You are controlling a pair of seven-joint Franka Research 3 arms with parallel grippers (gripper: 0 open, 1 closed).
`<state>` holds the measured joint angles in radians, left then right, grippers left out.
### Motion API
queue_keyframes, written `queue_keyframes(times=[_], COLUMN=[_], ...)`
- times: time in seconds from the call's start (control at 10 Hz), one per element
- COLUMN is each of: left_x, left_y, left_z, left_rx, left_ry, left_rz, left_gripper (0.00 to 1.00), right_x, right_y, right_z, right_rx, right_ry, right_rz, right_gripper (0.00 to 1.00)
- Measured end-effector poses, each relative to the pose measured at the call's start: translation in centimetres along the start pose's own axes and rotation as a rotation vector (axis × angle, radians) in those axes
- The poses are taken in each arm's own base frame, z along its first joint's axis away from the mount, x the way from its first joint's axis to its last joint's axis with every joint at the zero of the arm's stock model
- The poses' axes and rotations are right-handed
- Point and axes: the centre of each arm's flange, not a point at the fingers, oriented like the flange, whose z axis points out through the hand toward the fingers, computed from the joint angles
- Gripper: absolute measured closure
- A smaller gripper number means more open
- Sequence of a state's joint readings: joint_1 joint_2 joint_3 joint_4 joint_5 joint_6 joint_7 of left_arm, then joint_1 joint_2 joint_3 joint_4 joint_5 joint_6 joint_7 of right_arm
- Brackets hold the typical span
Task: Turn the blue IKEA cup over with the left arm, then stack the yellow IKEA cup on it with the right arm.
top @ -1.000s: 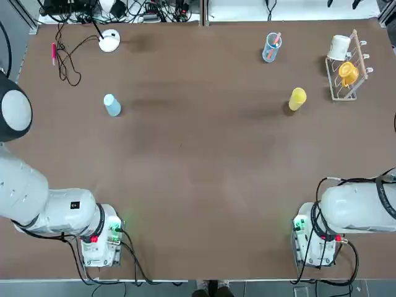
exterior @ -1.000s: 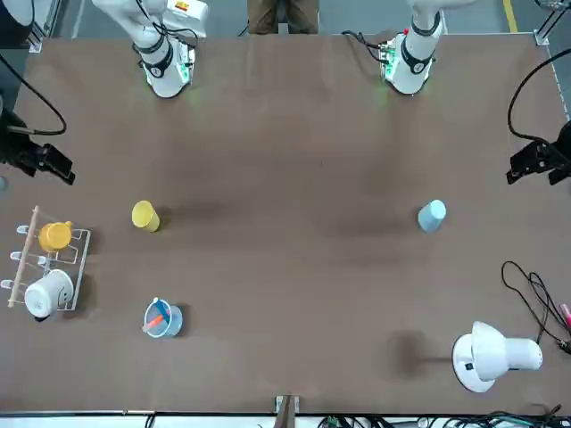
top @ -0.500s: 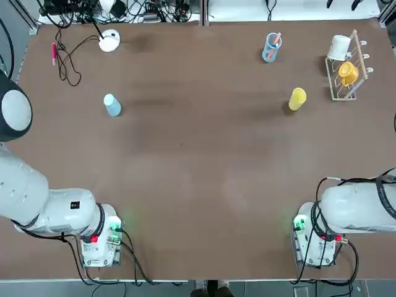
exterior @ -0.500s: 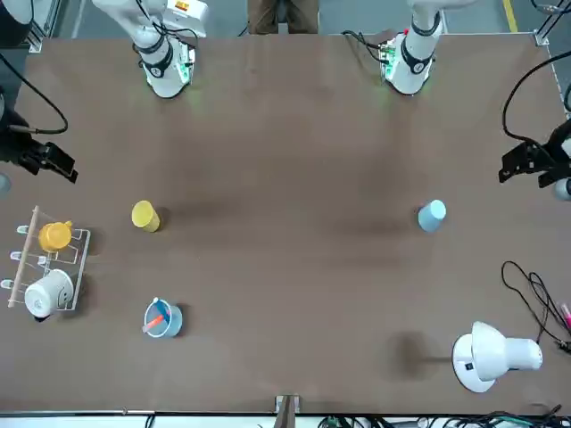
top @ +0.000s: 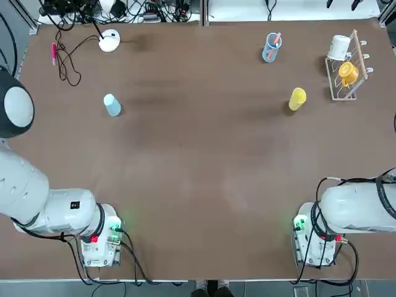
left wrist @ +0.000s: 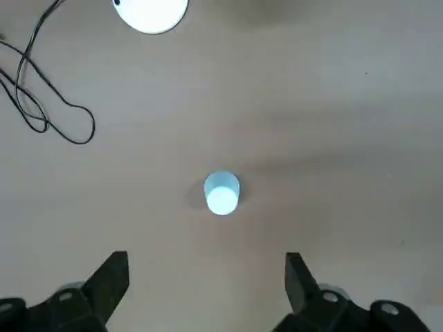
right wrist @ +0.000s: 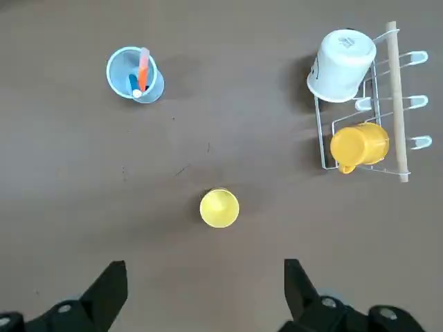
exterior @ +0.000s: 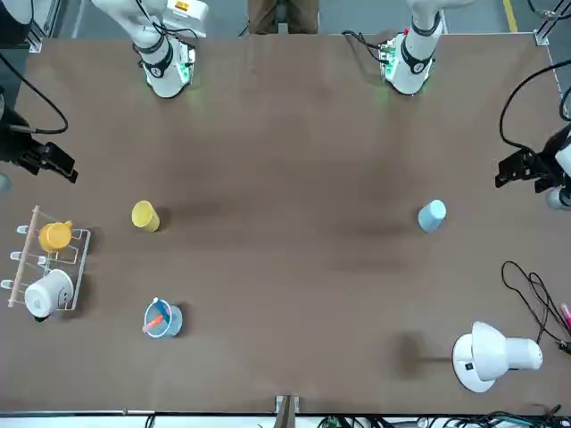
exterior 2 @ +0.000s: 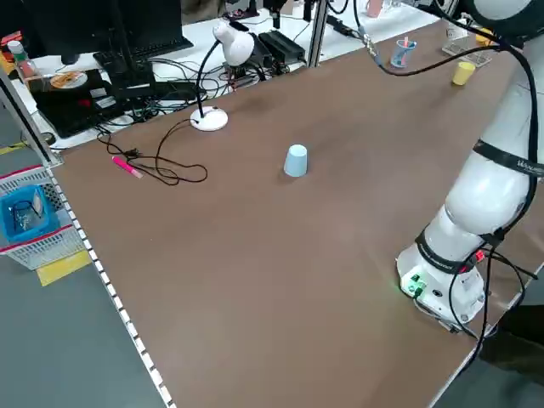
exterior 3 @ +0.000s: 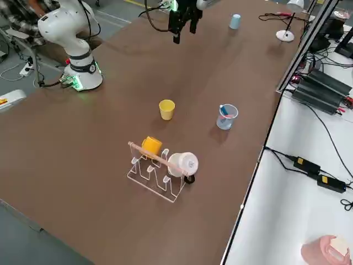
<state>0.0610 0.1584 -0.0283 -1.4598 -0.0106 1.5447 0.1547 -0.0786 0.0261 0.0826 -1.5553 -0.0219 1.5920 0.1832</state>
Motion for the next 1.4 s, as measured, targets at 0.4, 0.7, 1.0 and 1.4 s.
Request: queue_keyframes(times=[0.4,0.7,1.0,1.4], left_x=[-0.4,-1.5,-1.8,-1.5], left_y=[-5.2,-11.6,-15.5,-19.8], left_z=[1.1,2.8,8.7,15.7], left_rx=[-0.039,-0.232,-0.468,-0.654], left_ry=[-0.002,0.104,0.161,0.379], left_rz=[0.315,0.542,0.722,0.977], left_gripper=[0.01,0.01,0.01,0.02], right_x=[0.0,0.0,0.0,0.0], right_y=[0.0,0.0,0.0,0.0], right_z=[0.0,0.0,0.0,0.0], right_rx=[0.000,0.000,0.001,0.001], right_ry=[0.000,0.000,0.000,0.000], right_rz=[0.000,0.000,0.000,0.000], right_gripper=[0.00,0.00,0.00,0.00])
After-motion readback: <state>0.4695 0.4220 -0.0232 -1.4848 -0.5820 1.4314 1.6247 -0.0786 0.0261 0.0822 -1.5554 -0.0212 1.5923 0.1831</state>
